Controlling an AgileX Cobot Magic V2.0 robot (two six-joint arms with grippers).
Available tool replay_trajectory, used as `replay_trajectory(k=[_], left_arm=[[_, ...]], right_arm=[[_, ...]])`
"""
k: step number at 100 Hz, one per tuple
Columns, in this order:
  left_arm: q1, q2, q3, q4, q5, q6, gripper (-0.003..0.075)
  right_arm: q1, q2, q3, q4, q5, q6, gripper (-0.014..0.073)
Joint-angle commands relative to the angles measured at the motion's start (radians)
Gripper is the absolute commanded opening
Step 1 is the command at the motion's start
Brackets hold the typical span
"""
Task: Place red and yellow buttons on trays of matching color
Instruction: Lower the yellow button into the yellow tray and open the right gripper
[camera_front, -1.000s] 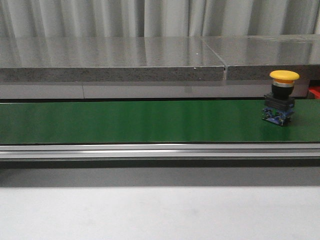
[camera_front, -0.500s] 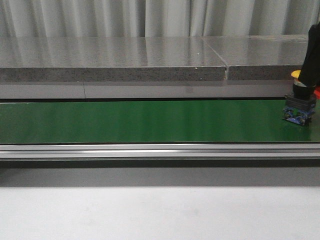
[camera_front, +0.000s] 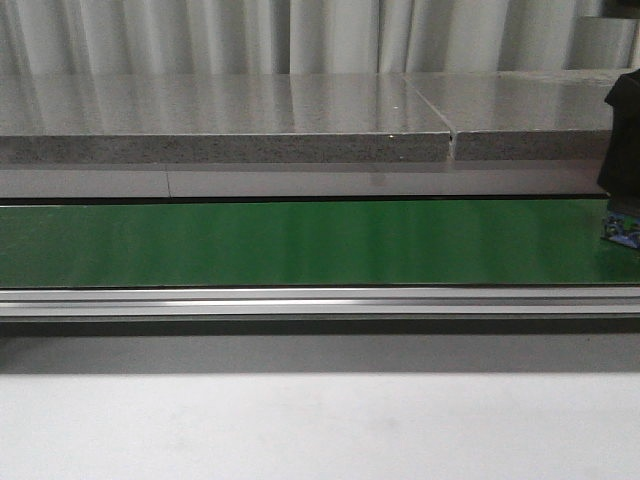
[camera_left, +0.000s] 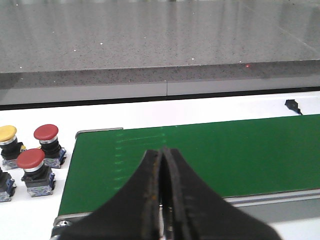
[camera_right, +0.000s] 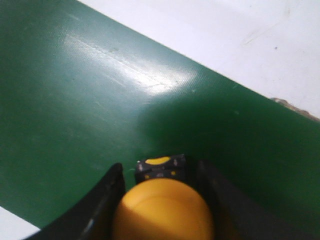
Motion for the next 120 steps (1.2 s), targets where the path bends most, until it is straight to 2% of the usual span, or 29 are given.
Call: replay_trajectory(k=[1, 9, 34, 46, 64, 79, 88, 105, 120], left_arm=[[-0.006, 0.006, -0.028, -0.008, -0.077, -0.005, -0.0019], [-0.006, 0.006, -0.028, -0.008, -0.077, -0.005, -0.0019], [-0.006, 0.006, -0.028, -0.008, -0.077, -0.005, -0.0019], [-0.006, 0.006, -0.028, -0.008, -0.077, -0.005, -0.0019], [-0.006, 0.006, -0.028, -0.008, -0.077, -0.005, -0.0019], [-0.006, 0.006, -0.028, -0.008, -0.077, -0.005, -0.0019], [-0.006, 0.006, -0.028, -0.008, -0.077, -0.005, -0.0019], [-0.006, 0.006, -0.028, -0.008, -0.077, -0.005, -0.0019], [-0.006, 0.006, -0.028, -0.008, -0.077, -0.005, -0.0019]], right_arm=[[0.002, -0.039, -0.029, 0.021, -0.005, 0.0, 0.0103], [-0.003, -0.05, -0.029, 0.02, 0.014, 0.035, 0.0045], [-0.102, -0.186, -0.03, -0.051, 0.053, 0.194, 0.0043], [-0.2, -0.269, -0.03, -0.073, 0.051, 0.249, 0.0043], [-0.41, -0.336, -0.03, -0.09, 0.024, 0.317, 0.0043], [-0.571, -0.333, -0.026, -0.09, -0.05, 0.393, 0.0043], [-0.63, -0.318, -0.023, -0.09, -0.108, 0.424, 0.0043], [-0.679, -0.273, -0.023, -0.09, -0.234, 0.444, 0.0043], [-0.711, -0.202, -0.023, -0.095, -0.244, 0.444, 0.0043]])
